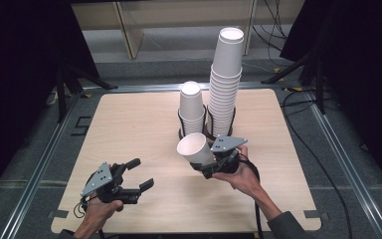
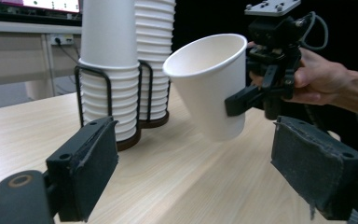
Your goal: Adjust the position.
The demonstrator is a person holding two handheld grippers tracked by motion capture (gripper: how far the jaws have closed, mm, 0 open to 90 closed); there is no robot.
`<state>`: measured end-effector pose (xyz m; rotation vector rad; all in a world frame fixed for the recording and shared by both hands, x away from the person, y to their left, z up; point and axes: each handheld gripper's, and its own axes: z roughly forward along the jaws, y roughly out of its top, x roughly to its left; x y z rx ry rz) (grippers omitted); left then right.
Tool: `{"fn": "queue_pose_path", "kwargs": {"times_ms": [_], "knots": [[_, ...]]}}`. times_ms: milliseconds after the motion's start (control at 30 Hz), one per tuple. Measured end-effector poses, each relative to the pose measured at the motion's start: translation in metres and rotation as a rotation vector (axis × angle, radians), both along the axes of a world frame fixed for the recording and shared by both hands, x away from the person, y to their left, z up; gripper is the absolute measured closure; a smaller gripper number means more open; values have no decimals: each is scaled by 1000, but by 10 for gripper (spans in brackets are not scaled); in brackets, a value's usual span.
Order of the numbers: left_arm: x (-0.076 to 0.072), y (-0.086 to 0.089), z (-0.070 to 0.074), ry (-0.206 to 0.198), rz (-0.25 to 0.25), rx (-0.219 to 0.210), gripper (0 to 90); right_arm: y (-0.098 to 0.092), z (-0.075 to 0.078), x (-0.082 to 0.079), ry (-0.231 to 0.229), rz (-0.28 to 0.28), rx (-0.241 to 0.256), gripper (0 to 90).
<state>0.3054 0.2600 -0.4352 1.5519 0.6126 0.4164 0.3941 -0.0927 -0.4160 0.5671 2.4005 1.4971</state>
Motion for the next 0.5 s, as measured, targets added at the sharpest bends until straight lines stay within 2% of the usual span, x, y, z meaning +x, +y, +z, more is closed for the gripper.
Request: {"fn": "queue_pose_path", "kwargs": {"times_ms": [33, 133, 233, 267, 300, 333, 367, 400, 433, 467, 500], "knots": [[0, 0, 0, 1, 5, 1, 140, -5, -2, 2, -3, -7, 25, 216], [1, 1, -1, -3, 12, 13, 140, -22, -4, 5, -11, -66, 55, 216], [1, 0, -2, 2, 24, 34, 141, -36, -6, 4, 11, -114, 96, 216], [2, -1, -3, -8, 21, 25, 142, -42, -7, 4, 2, -137, 107, 215], [1, 0, -3, 7, 32, 44, 143, -49, -7, 7, -26, -151, 109, 216], [2, 0, -3, 3, 32, 55, 144, -56, -8, 7, -22, -187, 111, 215], [2, 0, -3, 2, 32, 50, 145, -62, -9, 8, -10, -208, 148, 215], [4, -2, -5, -9, 22, 30, 145, -67, -9, 9, -11, -231, 146, 216], [4, -2, -5, -8, 22, 32, 145, -75, -10, 12, -20, -262, 165, 215], [3, -1, -4, 4, 34, 55, 145, -81, -12, 13, -21, -292, 172, 215], [3, -1, -4, 6, 34, 57, 145, -87, -14, 16, -26, -314, 187, 216]]}}
